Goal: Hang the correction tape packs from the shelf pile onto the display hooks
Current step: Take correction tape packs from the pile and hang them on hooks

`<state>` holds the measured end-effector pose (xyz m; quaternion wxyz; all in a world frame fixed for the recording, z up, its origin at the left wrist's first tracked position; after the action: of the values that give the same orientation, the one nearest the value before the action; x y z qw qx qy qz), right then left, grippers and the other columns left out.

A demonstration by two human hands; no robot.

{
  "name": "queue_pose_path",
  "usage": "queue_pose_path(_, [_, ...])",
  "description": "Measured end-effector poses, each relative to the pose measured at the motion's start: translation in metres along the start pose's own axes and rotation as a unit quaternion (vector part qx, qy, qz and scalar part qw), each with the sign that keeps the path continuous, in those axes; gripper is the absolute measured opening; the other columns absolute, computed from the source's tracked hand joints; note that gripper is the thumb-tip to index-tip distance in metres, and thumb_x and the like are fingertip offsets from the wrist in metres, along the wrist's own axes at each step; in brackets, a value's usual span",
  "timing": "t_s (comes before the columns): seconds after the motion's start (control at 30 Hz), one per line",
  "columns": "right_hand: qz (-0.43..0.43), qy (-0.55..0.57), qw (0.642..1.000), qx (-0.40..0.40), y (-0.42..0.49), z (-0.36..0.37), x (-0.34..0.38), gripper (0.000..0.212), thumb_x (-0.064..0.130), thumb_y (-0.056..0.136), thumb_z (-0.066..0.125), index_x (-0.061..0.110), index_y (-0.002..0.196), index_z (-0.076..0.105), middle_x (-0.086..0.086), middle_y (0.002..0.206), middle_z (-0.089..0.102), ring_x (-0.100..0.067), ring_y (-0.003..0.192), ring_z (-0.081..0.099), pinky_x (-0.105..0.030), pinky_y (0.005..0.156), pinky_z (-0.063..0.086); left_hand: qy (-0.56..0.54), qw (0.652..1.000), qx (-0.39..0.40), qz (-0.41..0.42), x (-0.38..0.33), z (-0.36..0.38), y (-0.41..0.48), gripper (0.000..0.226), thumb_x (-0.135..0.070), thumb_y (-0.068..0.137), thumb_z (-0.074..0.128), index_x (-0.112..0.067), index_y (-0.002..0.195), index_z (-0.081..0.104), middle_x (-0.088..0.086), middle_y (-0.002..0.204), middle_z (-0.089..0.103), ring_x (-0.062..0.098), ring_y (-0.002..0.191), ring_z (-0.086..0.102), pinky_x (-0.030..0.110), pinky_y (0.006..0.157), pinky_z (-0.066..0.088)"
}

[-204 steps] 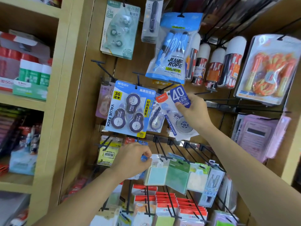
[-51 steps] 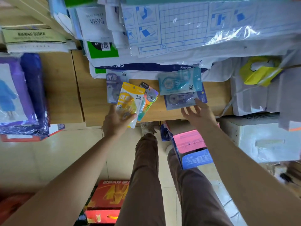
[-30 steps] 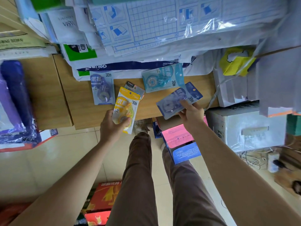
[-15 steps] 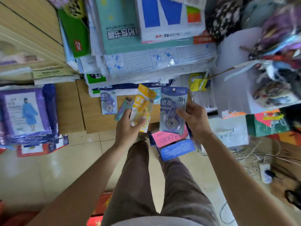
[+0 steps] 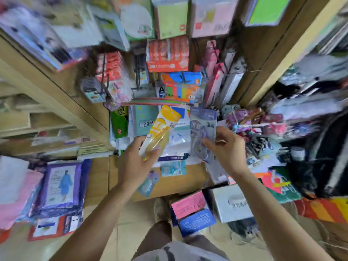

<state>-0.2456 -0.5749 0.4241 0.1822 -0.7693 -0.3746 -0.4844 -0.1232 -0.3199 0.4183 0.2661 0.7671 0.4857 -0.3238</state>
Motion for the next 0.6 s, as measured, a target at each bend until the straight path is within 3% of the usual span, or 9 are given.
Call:
queue_pose_path(0.1, [-0.063, 0.023, 0.998, -0.008, 0.016, -0.026, 0.046, 0.027, 0.013, 0.077, 0.083, 0.024, 0.099, 0.072, 0.013, 0.083, 0.073, -0.009, 0.072, 0.068, -0.026, 0.065, 0.054, 0.043, 0.996, -0.036, 0.073, -0.036, -0.043, 0.021, 0.035, -0.046, 0.084, 0.072, -0.032, 0.114, 0.06, -0.01, 0.099, 0.073, 0.016, 0.072, 0.066, 0.032, 0.062, 0.052])
queue_pose_path(0.2, [-0.114, 0.044, 0.992, -0.015, 0.033, -0.045, 0.088, 0.028, 0.012, 0.08, 0.081, 0.019, 0.106, 0.073, 0.015, 0.093, 0.074, -0.003, 0.078, 0.07, -0.026, 0.071, 0.057, 0.024, 0.989, -0.081, 0.124, -0.071, -0.079, 0.039, 0.036, -0.048, 0.085, 0.069, -0.031, 0.114, 0.059, -0.014, 0.097, 0.071, 0.017, 0.079, 0.069, 0.04, 0.063, 0.056])
queue_pose_path(0.3, [-0.157, 0.058, 0.986, -0.027, 0.05, -0.061, 0.126, 0.029, 0.011, 0.082, 0.079, 0.018, 0.109, 0.072, 0.017, 0.097, 0.073, 0.0, 0.081, 0.068, -0.025, 0.073, 0.055, 0.001, 0.981, -0.128, 0.146, -0.109, -0.108, 0.051, 0.033, -0.042, 0.086, 0.077, -0.036, 0.112, 0.058, -0.026, 0.088, 0.066, 0.007, 0.079, 0.066, 0.037, 0.065, 0.055])
queue_pose_path(0.4, [-0.215, 0.054, 0.974, -0.042, 0.065, -0.077, 0.173, 0.032, 0.013, 0.083, 0.079, 0.017, 0.114, 0.07, 0.013, 0.101, 0.074, -0.005, 0.086, 0.069, -0.031, 0.077, 0.056, -0.03, 0.973, -0.163, 0.163, -0.146, -0.138, 0.064, 0.03, -0.03, 0.085, 0.079, -0.039, 0.104, 0.058, -0.033, 0.087, 0.065, -0.005, 0.08, 0.063, 0.028, 0.07, 0.053])
queue_pose_path(0.6, [-0.298, 0.055, 0.951, -0.059, 0.09, -0.105, 0.261, 0.036, 0.012, 0.083, 0.079, 0.02, 0.117, 0.069, 0.011, 0.1, 0.073, -0.016, 0.084, 0.069, -0.035, 0.071, 0.055, -0.047, 0.945, -0.235, 0.223, -0.208, -0.201, 0.096, 0.037, -0.048, 0.08, 0.075, -0.033, 0.11, 0.058, -0.014, 0.091, 0.071, 0.014, 0.082, 0.069, 0.044, 0.069, 0.057])
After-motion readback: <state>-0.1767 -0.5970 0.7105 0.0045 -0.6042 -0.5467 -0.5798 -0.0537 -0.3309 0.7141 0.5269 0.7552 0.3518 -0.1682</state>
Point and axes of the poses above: each hand's wrist, its own y-axis towards the middle knuckle, its own z-axis out of the palm, x = y × z, the point moved 4 cm from there along y, towards the middle knuckle
